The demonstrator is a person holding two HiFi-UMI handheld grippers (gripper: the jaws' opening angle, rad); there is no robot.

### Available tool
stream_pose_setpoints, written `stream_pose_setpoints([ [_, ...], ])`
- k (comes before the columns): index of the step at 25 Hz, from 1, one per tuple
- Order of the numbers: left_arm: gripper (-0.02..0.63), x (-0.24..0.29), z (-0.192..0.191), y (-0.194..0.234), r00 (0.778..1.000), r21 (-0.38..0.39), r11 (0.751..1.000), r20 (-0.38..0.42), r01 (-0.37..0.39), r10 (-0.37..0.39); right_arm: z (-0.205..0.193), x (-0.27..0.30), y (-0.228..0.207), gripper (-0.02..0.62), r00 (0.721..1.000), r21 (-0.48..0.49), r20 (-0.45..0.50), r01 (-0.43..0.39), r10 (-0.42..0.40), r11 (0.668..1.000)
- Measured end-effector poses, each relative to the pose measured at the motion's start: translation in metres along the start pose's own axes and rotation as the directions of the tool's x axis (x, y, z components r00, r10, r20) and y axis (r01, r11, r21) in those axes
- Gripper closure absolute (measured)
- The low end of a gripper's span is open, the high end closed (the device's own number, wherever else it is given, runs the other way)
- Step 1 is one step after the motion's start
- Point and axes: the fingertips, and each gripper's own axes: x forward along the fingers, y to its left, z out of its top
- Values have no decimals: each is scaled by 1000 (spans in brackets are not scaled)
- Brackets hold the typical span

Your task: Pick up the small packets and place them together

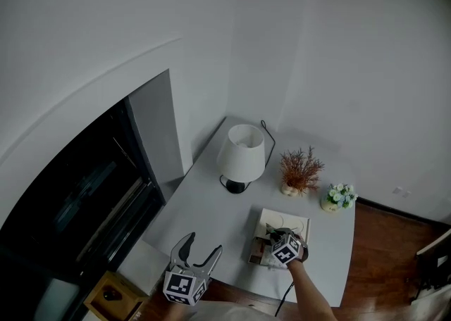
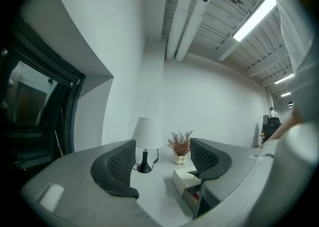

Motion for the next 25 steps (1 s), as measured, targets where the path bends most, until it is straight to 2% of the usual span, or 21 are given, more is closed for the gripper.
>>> stream_pose_setpoints([
  [2,270,-2,1,2,1000,-1,1000,0,-8,8,0,12,-6,508,999,-26,-48,-14,12,1000],
  [6,272,-9,1,10,1000,-6,1000,0,-28,28,3,23,3,497,991,-95,-107,-96,85,991],
  [8,272,-12,1,14,999,-16,999,5,-34,34,3,25,7,436,985,-84,-131,-121,110,989],
  [13,276,-9,3,12,1000,-27,999,10,-23,24,1,28,9,426,982,-56,-138,-134,125,989],
  [15,276,-7,4,10,1000,-25,1000,10,-16,16,1,29,6,389,983,-37,-137,-132,126,991],
  [25,276,3,9,0,999,-18,999,20,28,-27,-2,30,5,372,975,4,-124,-186,185,982],
])
